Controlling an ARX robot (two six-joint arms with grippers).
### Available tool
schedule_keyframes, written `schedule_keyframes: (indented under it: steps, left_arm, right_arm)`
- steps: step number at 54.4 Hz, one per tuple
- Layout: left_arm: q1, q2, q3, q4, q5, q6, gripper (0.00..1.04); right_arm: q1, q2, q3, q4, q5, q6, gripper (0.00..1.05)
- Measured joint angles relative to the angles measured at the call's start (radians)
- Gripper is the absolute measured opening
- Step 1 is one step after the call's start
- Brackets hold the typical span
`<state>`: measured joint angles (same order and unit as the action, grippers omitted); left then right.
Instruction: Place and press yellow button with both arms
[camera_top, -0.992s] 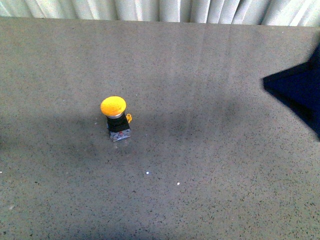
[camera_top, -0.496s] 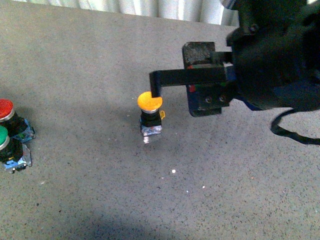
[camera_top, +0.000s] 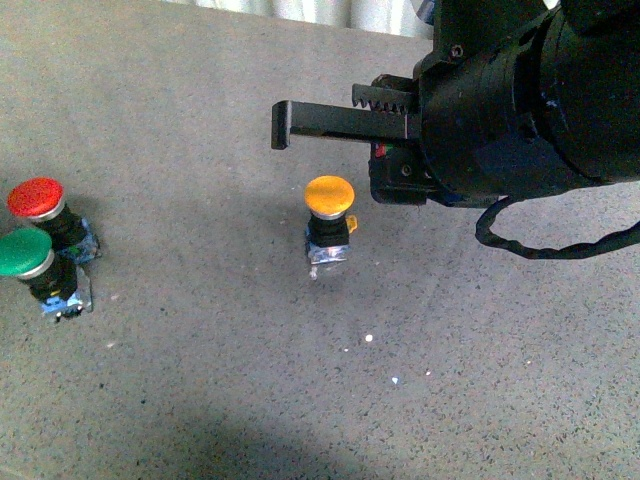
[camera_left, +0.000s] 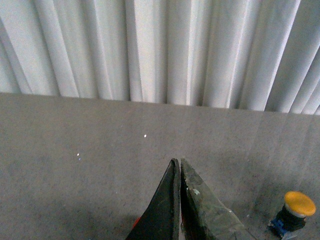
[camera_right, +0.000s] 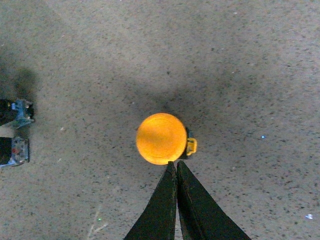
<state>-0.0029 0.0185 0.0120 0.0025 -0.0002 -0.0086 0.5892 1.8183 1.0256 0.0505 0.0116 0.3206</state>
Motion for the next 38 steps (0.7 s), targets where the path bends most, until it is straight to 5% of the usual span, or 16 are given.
schedule_keyframes:
  steps: [38]
  left_arm:
    - [0.001, -0.002, 0.0, -0.003, 0.0, 0.0, 0.01]
  right_arm:
    - [0.008, 0.109, 0.064, 0.0, -0.005, 0.029, 0.01]
